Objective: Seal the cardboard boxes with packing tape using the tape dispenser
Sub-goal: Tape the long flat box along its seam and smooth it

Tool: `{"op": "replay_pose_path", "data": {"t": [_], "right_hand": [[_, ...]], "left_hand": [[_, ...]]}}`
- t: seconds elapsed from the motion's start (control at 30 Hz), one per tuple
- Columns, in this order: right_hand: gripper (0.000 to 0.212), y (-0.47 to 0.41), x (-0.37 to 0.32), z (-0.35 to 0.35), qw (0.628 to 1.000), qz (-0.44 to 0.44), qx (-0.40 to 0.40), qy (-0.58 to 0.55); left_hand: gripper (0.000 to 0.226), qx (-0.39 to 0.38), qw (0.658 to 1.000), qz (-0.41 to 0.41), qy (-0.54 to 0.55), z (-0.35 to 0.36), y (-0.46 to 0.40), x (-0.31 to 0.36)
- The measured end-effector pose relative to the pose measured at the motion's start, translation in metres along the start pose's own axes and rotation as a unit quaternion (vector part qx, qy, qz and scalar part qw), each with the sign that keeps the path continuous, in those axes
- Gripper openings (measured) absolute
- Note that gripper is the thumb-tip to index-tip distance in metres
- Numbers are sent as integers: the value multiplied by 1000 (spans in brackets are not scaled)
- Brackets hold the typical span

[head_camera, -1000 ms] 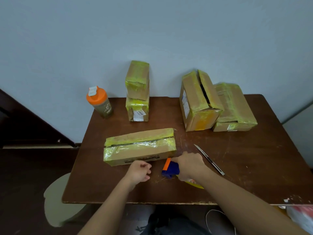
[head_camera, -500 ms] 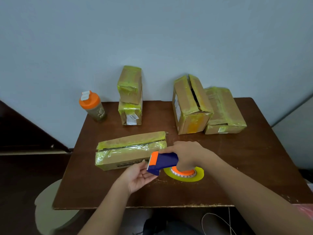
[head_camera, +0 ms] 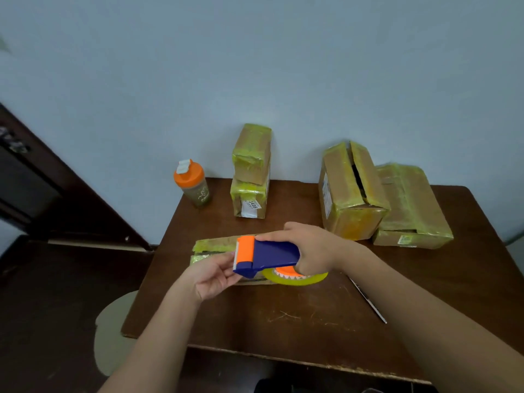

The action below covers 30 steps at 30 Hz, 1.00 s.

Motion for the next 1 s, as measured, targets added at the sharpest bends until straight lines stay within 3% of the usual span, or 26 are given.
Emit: {"op": "replay_pose_path", "data": {"t": [0.4, 0.5, 0.6, 1.0], "right_hand": [[88, -70, -33, 14, 997, -72, -10, 10], [90, -81, -31, 8, 998, -61, -6, 9], [84, -82, -19, -2, 998, -35, -11, 54], [79, -102, -14, 14, 991, 5, -39, 129]], "left_hand": [[20, 137, 974, 129, -124, -59, -36, 63], [21, 151, 976, 130, -88, -73, -43, 87], [18, 216, 968, 127, -24, -119, -52, 110], [11, 294, 946, 137, -20, -144, -89, 89]]}}
Point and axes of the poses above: each hand's wrist, its own y-axis away from the middle knuckle, its own z-axis out of the palm, x = y × z, the point moved 7 cm from there along -y, towards the middle knuckle, and after that the axes turned 13 degrees about x, right-handed, at the moved point
